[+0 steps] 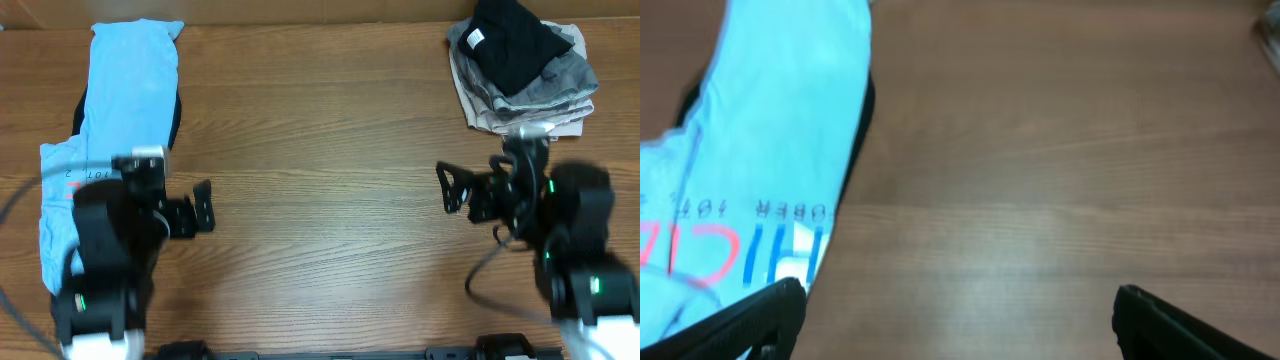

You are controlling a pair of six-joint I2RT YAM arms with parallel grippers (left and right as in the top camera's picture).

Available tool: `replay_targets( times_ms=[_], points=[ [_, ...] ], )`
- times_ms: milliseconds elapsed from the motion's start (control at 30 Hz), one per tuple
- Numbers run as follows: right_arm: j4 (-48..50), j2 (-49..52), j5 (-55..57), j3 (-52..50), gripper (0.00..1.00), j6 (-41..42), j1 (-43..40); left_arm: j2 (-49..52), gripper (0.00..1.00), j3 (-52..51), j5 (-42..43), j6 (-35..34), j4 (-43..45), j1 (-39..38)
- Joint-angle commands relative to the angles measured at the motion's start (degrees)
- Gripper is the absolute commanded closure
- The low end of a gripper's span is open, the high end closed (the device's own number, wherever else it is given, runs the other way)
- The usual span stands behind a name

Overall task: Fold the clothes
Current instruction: 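Reach the left gripper to the light-blue shirt's lower edge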

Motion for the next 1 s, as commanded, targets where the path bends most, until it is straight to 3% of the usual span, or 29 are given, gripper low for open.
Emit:
replay_targets(
  times_ms=[0, 233, 267, 300, 533, 967],
  points=[
    [-0.94, 7.89, -3.54, 5.55, 0.00, 0.22, 0.17, 8.79, 0.00, 7.74, -0.44, 1.14, -2.82, 0.31],
    [1.95, 21.42, -8.61, 6.45, 0.00, 0.20, 0.17, 25.88, 0.00, 9.88, -1.55, 2.58, 3.26, 0.28],
    [2.14, 23.65, -8.61, 6.45, 0.00, 0.20, 0.17, 28.85, 0.14, 9.88, -4.37, 1.31, 3.28, 0.35],
    [2.16, 24.83, -8.61, 6.45, 0.00, 0.20, 0.17, 30.36, 0.17, 9.88, -6.40, -0.28, 3.17, 0.39],
    [2.10, 30.01, -8.57, 6.45, 0.02, 0.17, 0.17, 39.32, 0.14, 9.86, -16.74, -4.31, 2.51, 2.16],
    [2.60, 32.94, -7.91, 6.45, 0.12, 0.20, 0.17, 54.62, 0.17, 9.86, -17.94, -4.22, 9.79, 8.87]
  ],
)
